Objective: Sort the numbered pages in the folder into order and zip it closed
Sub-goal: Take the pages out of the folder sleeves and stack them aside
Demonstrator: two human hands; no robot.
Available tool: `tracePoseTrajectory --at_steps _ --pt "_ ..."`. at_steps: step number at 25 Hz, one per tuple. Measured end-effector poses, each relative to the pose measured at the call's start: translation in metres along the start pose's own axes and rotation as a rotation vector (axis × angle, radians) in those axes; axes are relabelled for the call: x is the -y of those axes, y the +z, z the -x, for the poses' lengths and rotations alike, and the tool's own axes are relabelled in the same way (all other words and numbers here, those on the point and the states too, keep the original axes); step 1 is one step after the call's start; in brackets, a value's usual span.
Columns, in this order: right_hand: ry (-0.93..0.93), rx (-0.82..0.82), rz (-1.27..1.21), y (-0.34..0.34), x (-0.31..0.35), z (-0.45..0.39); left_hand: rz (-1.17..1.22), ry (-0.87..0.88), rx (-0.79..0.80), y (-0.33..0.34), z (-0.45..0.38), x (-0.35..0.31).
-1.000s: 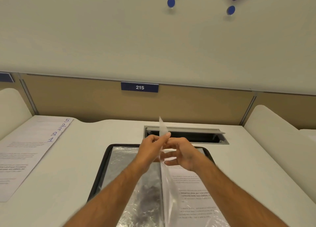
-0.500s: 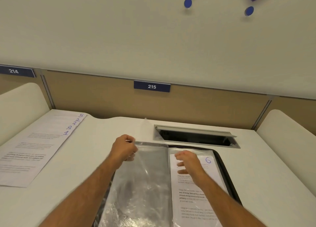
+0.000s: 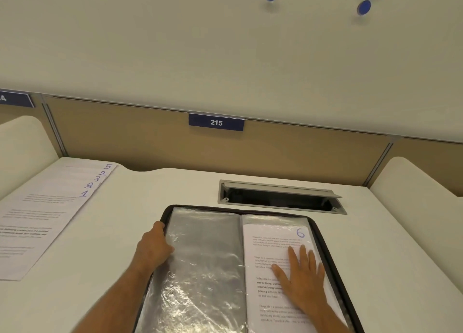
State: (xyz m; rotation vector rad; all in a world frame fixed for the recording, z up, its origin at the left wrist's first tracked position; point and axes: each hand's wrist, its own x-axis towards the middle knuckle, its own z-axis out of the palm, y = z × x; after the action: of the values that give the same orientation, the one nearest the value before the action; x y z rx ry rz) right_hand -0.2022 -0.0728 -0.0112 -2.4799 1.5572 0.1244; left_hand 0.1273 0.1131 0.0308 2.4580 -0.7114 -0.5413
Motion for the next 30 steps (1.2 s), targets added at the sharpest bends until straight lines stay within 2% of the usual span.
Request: tracePoseTrajectory --at_steps 5,8,10,15,18,23,30 --pt "-0.001 -0.149 0.091 -0.008 -0.004 -0.007 -0.286 0.066 -0.062 0.003 -0.002 -0.006" --pt "0.012 -0.174 0.108 -0.024 -0.003 -0.022 -0.493 0.195 -0.116 0.004 -0.006 -0.028" --pt "0.022 -0.154 0.111 -0.034 -0.001 -0.037 -0.487 0.308 -0.095 0.015 -0.01 -0.046" --pt "-0.058 -0.082 0.027 -0.049 0.005 -0.081 -0.304 0.553 -0.007 0.073 -0.003 -0.09" --pt "-0.143 -0.048 -0.029 -0.055 0.011 -0.105 -0.325 0.547 0.031 0.108 0.004 -0.103" --pt "-0.206 0.031 0.036 -0.063 0.028 -0.129 -0.404 0.499 0.092 0.14 0.009 -0.098" --pt "-0.211 -0.102 -0.019 -0.064 0.035 -0.141 -0.45 0.524 0.064 0.145 0.01 -0.094"
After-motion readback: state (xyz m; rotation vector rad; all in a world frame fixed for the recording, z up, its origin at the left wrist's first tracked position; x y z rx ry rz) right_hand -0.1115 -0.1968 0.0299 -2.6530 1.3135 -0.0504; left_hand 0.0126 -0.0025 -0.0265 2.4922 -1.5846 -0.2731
